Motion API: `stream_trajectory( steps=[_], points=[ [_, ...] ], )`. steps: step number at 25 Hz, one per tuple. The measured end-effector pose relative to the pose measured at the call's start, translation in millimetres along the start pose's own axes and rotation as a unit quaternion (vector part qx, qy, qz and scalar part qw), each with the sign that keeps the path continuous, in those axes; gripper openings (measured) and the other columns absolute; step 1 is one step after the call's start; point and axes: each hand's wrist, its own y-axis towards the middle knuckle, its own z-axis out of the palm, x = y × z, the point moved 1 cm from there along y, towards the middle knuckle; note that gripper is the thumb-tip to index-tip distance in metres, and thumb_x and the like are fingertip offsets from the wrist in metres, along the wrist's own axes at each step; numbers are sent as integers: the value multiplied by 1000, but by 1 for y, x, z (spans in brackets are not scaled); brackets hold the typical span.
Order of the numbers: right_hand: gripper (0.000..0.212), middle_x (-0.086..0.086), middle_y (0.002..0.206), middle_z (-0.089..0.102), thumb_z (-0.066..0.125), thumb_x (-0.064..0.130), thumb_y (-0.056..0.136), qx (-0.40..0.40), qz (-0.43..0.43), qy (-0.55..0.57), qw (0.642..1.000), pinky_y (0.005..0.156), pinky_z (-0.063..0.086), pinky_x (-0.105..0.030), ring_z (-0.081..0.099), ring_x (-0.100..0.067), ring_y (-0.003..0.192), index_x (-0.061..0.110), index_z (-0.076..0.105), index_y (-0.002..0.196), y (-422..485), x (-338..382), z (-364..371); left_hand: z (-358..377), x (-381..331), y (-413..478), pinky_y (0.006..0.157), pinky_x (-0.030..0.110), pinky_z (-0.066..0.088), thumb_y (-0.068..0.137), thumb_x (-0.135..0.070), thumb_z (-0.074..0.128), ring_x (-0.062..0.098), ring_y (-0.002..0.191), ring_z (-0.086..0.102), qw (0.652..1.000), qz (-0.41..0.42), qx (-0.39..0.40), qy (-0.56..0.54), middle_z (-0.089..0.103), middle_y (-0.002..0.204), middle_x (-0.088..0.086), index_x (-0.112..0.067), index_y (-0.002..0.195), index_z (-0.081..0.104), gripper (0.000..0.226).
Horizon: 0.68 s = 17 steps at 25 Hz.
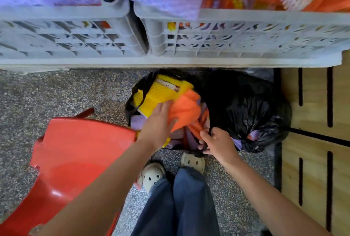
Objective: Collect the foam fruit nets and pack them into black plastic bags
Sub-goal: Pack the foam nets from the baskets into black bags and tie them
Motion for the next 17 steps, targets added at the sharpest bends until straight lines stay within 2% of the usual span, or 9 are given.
stream_trajectory(
  steps=[2,4,8,10,13,15,17],
  points=[
    [25,-3,65,55,48,12,97,-5,1,33,999,64,49,-34,57,-18,59,11,48,72,-5,1,-6,24,2,11,97,39,37,95,-23,52,30,123,43,978,33,98,180,41,136,8,-21,144,30,54],
    [26,-3,66,56,48,13,97,-11,-21,38,999,68,50,-32,60,-19,65,11,46,71,-5,3,-9,38,3,18,99,37,35,97,-29,47,27,127,40,946,62,166,272,42,139,3,-29,144,29,51],
    [33,-5,68,58,48,15,97,-15,-68,33,997,76,54,-37,63,-21,73,13,37,66,0,7,-14,51,1,20,89,39,42,99,-25,43,28,122,45,965,107,177,164,42,141,4,-23,143,31,46],
    [34,-5,68,60,49,15,97,-36,-75,13,996,78,55,-44,63,-24,73,14,38,64,6,4,-20,57,3,18,97,39,39,100,-22,40,27,130,38,947,118,190,229,36,145,6,-21,145,27,47],
    [34,-18,76,65,54,21,94,-69,-58,-68,994,76,52,-54,65,-36,79,13,40,64,9,0,-30,50,5,13,108,39,28,100,-24,41,28,136,29,950,42,166,261,31,148,9,-18,147,22,52],
    [26,-19,85,66,53,27,94,-45,-52,-136,988,76,51,-49,65,-35,84,13,47,73,4,4,-38,26,-4,7,101,38,31,99,-24,42,30,128,37,964,58,106,238,40,139,10,-15,144,30,47],
    [20,-8,99,66,49,34,96,-10,-54,-215,975,81,50,-42,63,-26,94,15,56,97,-8,16,-46,-12,-18,-2,92,40,38,92,-22,43,34,116,48,975,93,58,194,50,126,12,-10,134,45,44]
  ],
)
